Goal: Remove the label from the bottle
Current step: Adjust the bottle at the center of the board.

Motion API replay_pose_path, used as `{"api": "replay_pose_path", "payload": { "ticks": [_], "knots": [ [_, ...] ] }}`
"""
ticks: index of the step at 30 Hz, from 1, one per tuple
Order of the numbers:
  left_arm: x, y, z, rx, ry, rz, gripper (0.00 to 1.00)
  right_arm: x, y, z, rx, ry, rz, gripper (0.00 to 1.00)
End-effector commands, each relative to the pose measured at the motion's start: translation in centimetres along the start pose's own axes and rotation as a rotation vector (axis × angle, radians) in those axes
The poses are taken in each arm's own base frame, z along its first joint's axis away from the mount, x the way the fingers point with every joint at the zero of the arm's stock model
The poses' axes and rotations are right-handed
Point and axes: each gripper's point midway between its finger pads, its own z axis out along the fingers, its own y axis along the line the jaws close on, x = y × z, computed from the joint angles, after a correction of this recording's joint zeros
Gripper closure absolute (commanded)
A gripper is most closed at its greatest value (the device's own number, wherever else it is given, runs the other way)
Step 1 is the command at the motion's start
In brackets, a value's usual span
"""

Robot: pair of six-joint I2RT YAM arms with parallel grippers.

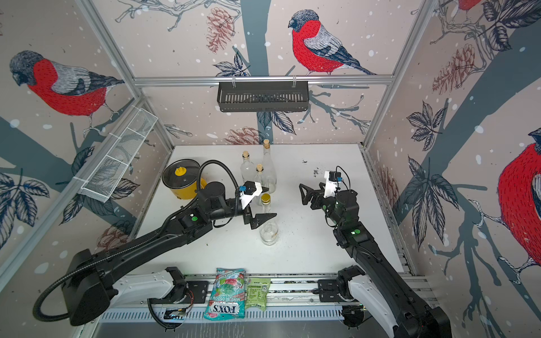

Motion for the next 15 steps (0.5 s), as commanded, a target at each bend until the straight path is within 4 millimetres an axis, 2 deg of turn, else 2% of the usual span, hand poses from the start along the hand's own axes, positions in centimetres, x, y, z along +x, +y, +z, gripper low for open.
{"api": "replay_pose_path", "payload": {
  "ticks": [1, 15],
  "knots": [
    [-1.5, 0.6, -0.1, -0.031, -0.054, 0.008, 0.01, -0.6, 0.2, 0.1, -0.008, -0.021, 0.011, 0.01],
    [-1.6, 2.3, 0.2, -0.115, -0.063, -0.026, 0.01, 0.1, 0.3, 0.5, -0.012, 0.014, -0.011, 0.01]
  ]
}}
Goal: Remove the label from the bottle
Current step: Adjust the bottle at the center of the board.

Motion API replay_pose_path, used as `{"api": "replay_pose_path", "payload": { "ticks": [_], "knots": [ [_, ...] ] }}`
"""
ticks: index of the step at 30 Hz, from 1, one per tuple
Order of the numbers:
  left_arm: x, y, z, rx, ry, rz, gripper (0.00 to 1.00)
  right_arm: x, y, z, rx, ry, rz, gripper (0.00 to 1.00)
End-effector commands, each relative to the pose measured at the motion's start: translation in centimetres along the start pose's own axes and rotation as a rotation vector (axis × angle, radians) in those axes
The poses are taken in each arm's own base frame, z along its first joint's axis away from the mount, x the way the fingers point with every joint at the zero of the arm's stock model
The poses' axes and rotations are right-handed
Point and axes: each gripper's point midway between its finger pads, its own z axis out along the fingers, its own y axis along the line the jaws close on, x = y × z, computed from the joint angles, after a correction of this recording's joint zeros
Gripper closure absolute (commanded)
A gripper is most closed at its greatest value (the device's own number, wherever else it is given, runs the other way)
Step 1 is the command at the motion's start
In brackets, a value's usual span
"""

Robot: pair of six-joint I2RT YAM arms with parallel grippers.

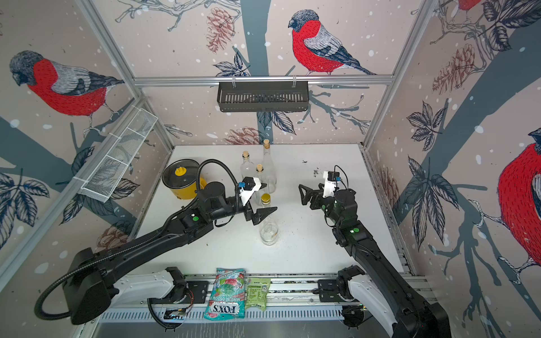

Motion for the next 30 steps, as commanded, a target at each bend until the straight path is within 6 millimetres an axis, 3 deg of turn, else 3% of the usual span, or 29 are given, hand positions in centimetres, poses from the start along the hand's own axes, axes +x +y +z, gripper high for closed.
{"api": "replay_pose_path", "payload": {
  "ticks": [1, 7, 13, 23, 30],
  "knots": [
    [-1.5, 0.7, 0.0, -0.033, -0.05, 0.021, 0.02, -0.3, 0.4, 0.2, -0.016, -0.007, -0.016, 0.01],
    [-1.7, 0.6, 0.1, -0.026, -0.054, 0.036, 0.15, 0.4, 0.9, 0.4, -0.031, 0.015, -0.033, 0.01],
    [-1.8, 0.6, 0.4, -0.016, -0.055, 0.042, 0.3, 0.6, 3.4, -0.3, -0.086, 0.005, -0.14, 0.01],
    [-1.8, 0.6, 0.5, -0.02, -0.048, 0.045, 0.42, 2.2, 4.5, -0.3, -0.129, 0.048, -0.166, 0.01],
    [-2.1, 0.9, 0.2, -0.042, -0.051, 0.05, 0.69, 3.6, 6.0, -0.5, -0.179, 0.099, -0.188, 0.0]
  ]
}}
